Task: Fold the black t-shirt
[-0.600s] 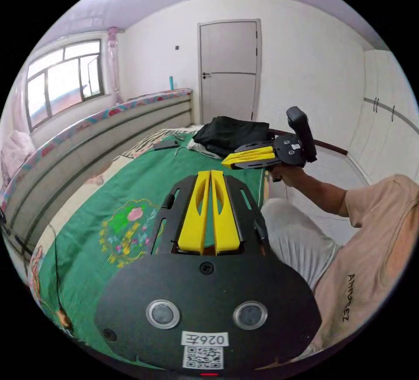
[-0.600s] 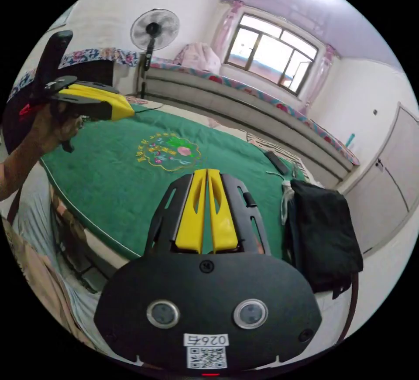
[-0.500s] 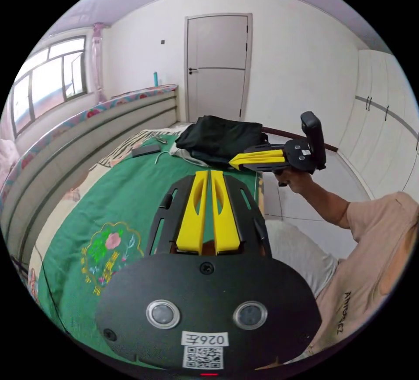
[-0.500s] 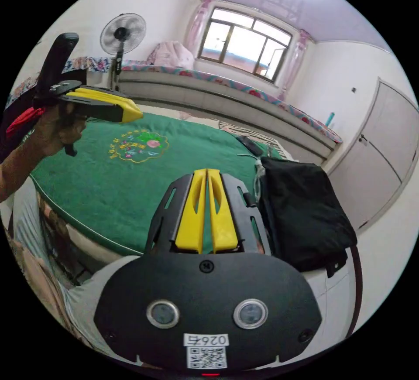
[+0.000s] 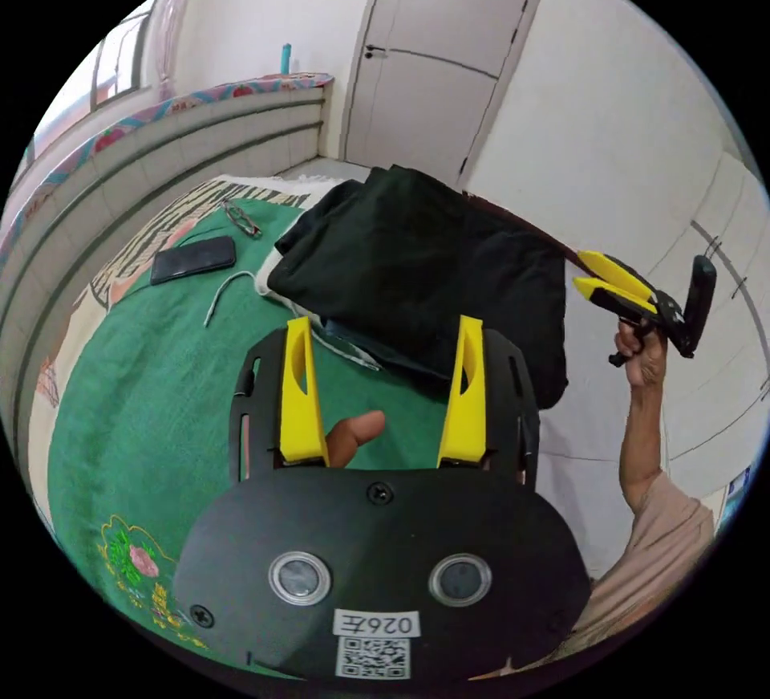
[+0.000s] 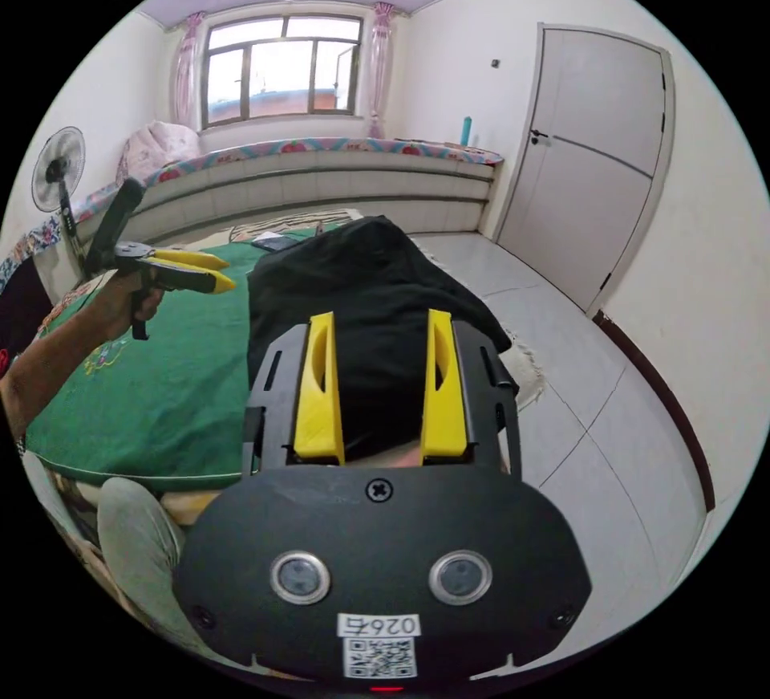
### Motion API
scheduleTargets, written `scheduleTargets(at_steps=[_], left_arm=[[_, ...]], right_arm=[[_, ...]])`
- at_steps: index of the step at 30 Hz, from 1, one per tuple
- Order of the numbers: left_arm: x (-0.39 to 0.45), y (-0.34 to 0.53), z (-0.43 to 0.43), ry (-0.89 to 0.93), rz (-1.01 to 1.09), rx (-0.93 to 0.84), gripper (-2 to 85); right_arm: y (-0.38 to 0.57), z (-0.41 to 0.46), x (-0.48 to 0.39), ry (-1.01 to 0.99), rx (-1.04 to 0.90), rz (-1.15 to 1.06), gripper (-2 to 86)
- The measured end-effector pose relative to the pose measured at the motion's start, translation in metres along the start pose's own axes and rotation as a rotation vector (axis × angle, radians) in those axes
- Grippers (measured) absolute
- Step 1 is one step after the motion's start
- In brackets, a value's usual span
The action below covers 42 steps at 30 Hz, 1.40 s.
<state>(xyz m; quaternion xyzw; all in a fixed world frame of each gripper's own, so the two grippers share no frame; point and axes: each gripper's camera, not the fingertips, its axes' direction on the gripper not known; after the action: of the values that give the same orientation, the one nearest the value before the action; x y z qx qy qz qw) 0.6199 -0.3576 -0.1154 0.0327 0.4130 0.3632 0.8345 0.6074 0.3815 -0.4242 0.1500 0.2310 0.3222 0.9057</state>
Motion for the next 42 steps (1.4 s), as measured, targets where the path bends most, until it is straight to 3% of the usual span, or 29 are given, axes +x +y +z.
scheduleTargets(at_steps=[2,6,9,12,14,19,25,29,35,39,42], left_arm=[[-0.025,-0.011,0.018,0.061,-0.078,-0.006,24.2],[-0.063,-0.033,0.069,0.362,-0.21,-0.086,23.4],[-0.058,-0.046,0.078,0.158,-0.11,-0.17,15.2],[-0.064,-0.047,0.063,0.192,-0.121,-0.104,8.1],[-0.063,-0.045,0.055,0.179,-0.106,-0.076,6.7],[-0.063,-0.039,0.017,0.249,-0.08,0.032,5.9],[-0.062,-0.014,-0.09,0.353,0.005,0.18,4.8],[-0.071,0.035,-0.196,0.271,0.068,0.289,3.4],[-0.151,0.17,-0.307,0.197,-0.027,0.335,6.5],[-0.241,0.331,-0.349,0.146,-0.346,0.303,13.1],[-0.27,0.454,-0.379,0.214,-0.482,0.455,14.2]], right_arm=[[-0.007,0.016,0.026,0.044,-0.016,0.017,15.6],[-0.019,0.079,0.073,-0.014,-0.189,0.047,18.8],[-0.017,0.081,0.082,0.024,-0.13,0.016,14.1],[-0.019,0.075,0.087,0.002,-0.081,-0.028,2.8],[-0.022,0.071,0.093,-0.005,-0.055,-0.027,1.0],[-0.039,-0.005,0.109,-0.191,0.234,0.048,0.0],[-0.072,-0.129,0.071,-0.344,0.594,-0.067,-0.3],[-0.099,-0.173,0.025,-0.406,0.666,-0.166,-0.3],[-0.132,-0.165,-0.083,-0.719,0.635,-0.244,-0.2],[-0.12,-0.091,-0.21,-1.024,0.361,-0.311,-0.1],[-0.082,-0.039,-0.312,-1.208,0.138,-0.378,-0.1]])
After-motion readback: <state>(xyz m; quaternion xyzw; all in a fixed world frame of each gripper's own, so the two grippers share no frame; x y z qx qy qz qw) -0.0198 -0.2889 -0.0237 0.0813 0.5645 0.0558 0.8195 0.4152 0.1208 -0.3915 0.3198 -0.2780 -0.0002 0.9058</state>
